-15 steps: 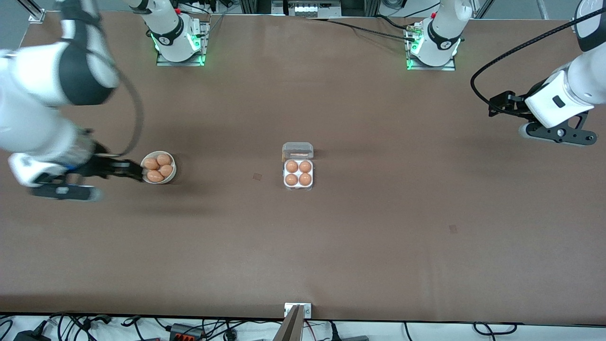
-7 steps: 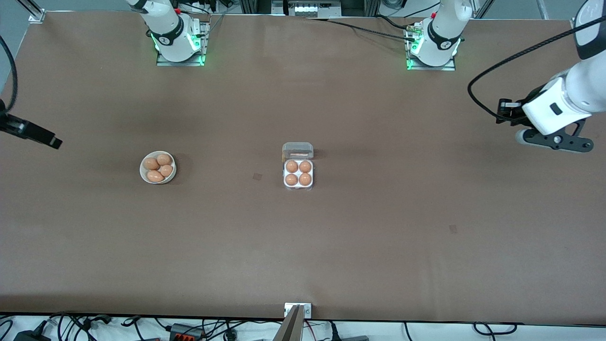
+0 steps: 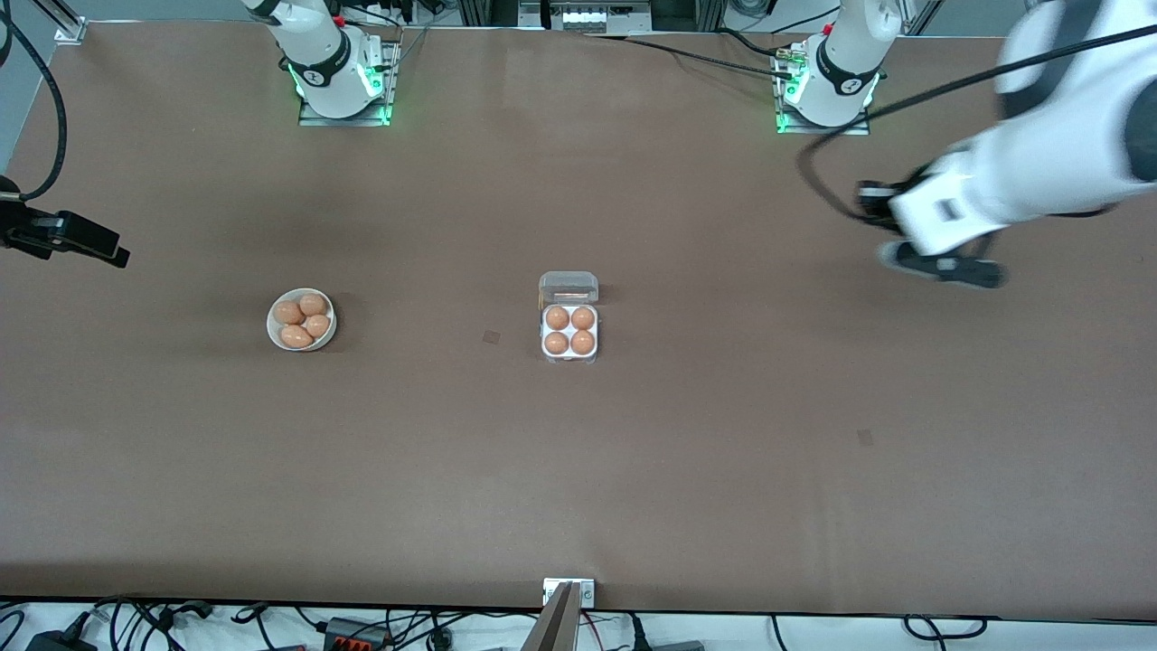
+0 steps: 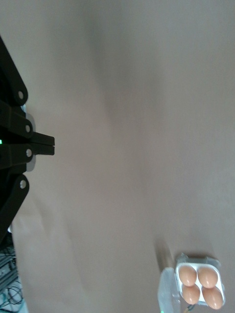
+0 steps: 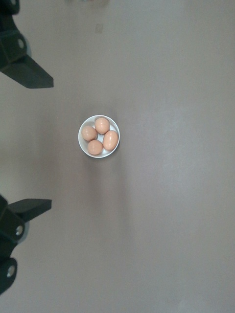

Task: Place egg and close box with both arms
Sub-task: 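Move the left gripper over the clear carton lid, then press the clear lid down onto the carton with the left gripper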

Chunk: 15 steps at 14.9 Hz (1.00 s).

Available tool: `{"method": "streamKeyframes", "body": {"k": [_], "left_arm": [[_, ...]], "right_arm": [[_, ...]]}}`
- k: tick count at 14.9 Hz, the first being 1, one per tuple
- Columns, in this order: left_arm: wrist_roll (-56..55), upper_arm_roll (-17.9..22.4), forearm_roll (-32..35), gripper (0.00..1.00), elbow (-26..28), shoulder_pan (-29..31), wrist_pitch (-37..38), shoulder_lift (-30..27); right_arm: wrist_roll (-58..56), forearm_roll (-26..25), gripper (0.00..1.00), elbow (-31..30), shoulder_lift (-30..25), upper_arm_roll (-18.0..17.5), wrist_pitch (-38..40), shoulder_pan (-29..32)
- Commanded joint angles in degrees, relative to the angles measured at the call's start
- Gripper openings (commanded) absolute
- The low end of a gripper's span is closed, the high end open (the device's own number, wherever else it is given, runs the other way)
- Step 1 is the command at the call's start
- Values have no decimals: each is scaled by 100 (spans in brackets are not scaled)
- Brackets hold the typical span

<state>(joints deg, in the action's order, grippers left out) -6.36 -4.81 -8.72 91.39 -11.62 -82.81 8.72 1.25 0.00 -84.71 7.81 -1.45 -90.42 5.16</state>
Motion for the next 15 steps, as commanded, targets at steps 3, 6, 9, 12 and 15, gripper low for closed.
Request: {"method": "streamKeyframes", "body": {"k": [3, 6, 9, 12, 15], "left_arm": [[-1664, -64, 19, 1, 107, -1463, -840, 498], [-2500, -64, 37, 1, 107, -2149, -1569, 1077], [-2957, -64, 46, 1, 116, -2607, -2289, 1632], [-3362, -64, 37, 1, 107, -2977, -3255, 2089], [-3565, -56, 37, 1, 107, -3117, -4143, 2405]], "right_arm": [[-187, -132, 100, 244, 10, -119, 42, -32], [-90, -264, 100, 184, -69, -110, 190, -138], [-186, -273, 100, 166, -87, -110, 349, -138], [-195, -282, 100, 148, -96, -119, 376, -147], [-186, -282, 100, 148, -87, -119, 350, -173]]}}
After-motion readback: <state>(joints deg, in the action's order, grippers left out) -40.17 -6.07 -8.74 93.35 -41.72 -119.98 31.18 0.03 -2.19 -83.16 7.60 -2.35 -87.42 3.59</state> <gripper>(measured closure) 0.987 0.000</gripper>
